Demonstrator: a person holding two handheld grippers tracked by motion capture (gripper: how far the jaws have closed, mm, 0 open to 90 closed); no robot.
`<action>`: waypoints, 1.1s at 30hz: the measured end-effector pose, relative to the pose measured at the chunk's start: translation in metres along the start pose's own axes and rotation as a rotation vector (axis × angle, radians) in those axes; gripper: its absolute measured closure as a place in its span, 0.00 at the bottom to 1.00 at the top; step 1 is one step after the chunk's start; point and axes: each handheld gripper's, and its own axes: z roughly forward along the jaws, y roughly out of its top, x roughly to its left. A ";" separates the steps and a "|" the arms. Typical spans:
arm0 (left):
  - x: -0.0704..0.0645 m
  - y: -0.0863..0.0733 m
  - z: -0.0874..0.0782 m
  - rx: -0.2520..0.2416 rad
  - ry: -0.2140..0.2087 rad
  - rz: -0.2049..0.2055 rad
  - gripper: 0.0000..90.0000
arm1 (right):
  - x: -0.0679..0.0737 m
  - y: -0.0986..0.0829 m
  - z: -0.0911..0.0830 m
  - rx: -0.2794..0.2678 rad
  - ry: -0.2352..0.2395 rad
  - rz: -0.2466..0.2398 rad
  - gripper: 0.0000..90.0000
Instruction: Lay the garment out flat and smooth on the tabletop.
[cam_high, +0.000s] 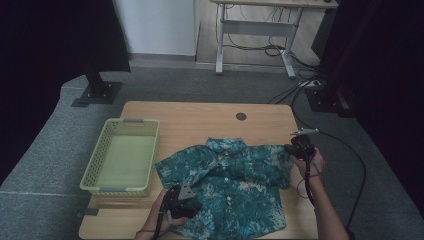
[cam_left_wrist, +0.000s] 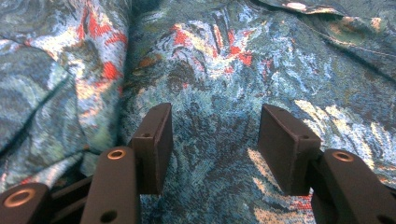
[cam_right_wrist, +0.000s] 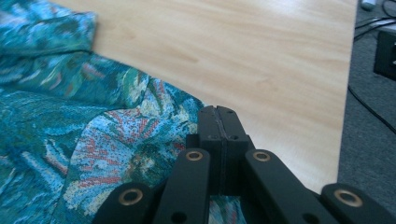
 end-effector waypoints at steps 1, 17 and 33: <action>0.000 0.000 0.000 -0.001 -0.004 0.003 0.50 | -0.002 0.004 0.004 -0.001 -0.012 0.004 0.99; -0.007 -0.002 -0.002 0.005 -0.025 0.025 0.48 | 0.025 0.004 -0.007 -0.112 0.098 0.099 0.56; -0.035 -0.005 -0.005 0.005 -0.003 0.004 0.45 | 0.130 -0.096 -0.018 0.008 0.273 -0.084 0.54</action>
